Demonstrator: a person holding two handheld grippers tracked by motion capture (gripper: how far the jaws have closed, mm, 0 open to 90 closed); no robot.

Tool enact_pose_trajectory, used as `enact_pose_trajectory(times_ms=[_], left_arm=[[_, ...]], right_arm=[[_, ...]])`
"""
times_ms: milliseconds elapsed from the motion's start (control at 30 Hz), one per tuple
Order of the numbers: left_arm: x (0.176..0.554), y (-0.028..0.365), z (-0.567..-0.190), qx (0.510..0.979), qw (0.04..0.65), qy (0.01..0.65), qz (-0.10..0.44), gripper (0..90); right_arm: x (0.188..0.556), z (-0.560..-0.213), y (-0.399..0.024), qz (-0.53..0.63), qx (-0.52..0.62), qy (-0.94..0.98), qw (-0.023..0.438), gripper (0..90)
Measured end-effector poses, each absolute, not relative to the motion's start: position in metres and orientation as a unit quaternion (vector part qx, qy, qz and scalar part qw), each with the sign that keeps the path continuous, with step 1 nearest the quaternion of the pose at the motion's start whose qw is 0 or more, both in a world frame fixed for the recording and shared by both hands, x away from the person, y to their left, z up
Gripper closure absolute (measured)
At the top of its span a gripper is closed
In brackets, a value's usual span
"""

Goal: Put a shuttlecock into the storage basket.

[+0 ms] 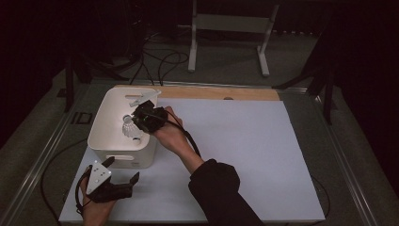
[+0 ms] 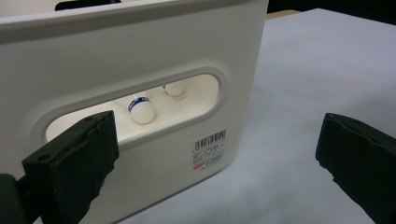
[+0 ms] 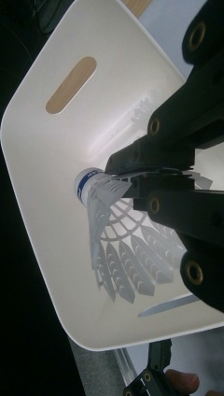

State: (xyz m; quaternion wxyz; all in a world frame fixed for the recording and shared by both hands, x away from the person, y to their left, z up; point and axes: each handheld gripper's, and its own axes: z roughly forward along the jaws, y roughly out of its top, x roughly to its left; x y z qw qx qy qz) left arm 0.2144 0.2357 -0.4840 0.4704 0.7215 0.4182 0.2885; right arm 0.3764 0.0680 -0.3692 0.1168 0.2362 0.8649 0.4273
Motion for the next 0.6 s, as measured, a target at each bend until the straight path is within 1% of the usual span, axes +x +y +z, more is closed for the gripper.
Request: enact_pose_trajectory(times_ms=[600], left_arm=[[0.2145,0.2356,-0.4841,0.722,0.470,0.418,0.289,0.0]], right_arm=[[0.3753,-0.3723,0.0699,0.425,0.235,0.866,0.114,86.4]])
